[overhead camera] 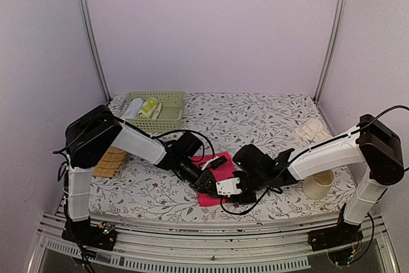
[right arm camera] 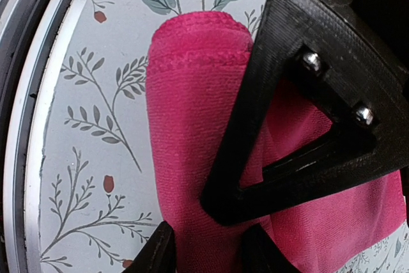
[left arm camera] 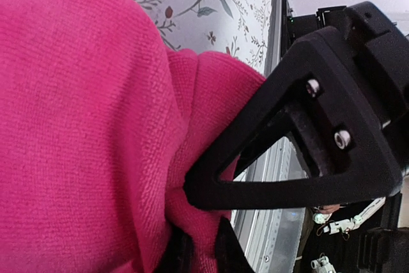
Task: Roll the towels
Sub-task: Roll the towel at the center of the board.
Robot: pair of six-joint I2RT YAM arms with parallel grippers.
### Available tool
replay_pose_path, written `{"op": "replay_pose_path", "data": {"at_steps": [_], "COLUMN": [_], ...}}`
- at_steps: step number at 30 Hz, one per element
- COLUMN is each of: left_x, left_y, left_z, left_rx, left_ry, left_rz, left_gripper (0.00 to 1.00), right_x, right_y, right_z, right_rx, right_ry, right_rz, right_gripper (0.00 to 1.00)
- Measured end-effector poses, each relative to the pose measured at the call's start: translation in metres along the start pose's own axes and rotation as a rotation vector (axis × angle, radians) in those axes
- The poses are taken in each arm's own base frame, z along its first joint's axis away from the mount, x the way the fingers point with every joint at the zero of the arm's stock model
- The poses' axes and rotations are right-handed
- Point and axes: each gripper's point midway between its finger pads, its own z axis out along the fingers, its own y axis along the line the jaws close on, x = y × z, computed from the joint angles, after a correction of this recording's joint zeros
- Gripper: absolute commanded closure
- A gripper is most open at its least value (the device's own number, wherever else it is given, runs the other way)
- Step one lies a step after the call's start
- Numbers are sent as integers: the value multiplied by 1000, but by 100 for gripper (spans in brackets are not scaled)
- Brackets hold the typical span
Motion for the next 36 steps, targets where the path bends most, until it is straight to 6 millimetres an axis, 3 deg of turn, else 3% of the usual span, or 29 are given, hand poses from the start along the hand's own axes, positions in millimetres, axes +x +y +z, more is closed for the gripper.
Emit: {"op": "replay_pose_path", "data": {"at_steps": [8, 15, 20, 22, 24, 26, 30, 36], "left_x": [-5, -6, 22, 44, 71, 76, 72, 68], "left_y": [4, -13, -32, -60, -101, -117, -109, -77], "left_z": [-17, -76, -113, -108, -97, -100, -105, -71], "left_rx": [-28, -205, -405, -471, -444, -460, -589, -769], "left_ry": [-34, -235, -442, -507, -543, -589, -608, -395], "left_rz": [-10, 84, 241, 412, 585, 664, 740, 868], "left_gripper": [64, 58, 50, 50, 50, 51, 53, 51], "right_x": [-6, -12, -24, -27, -27, -28, -26, -27], "right_y": [-6, -1, 16, 20, 22, 19, 15, 13], "right_z": [9, 10, 7, 5, 3, 3, 5, 8], "right_rx": [0, -98, -275, -349, -432, -505, -645, -813], "right_ry": [-3, 11, 14, 14, 20, 21, 25, 34], "right_rz": [-11, 18, 102, 150, 216, 278, 402, 552], "right_gripper": [92, 96, 96, 96, 96, 96, 96, 96]}}
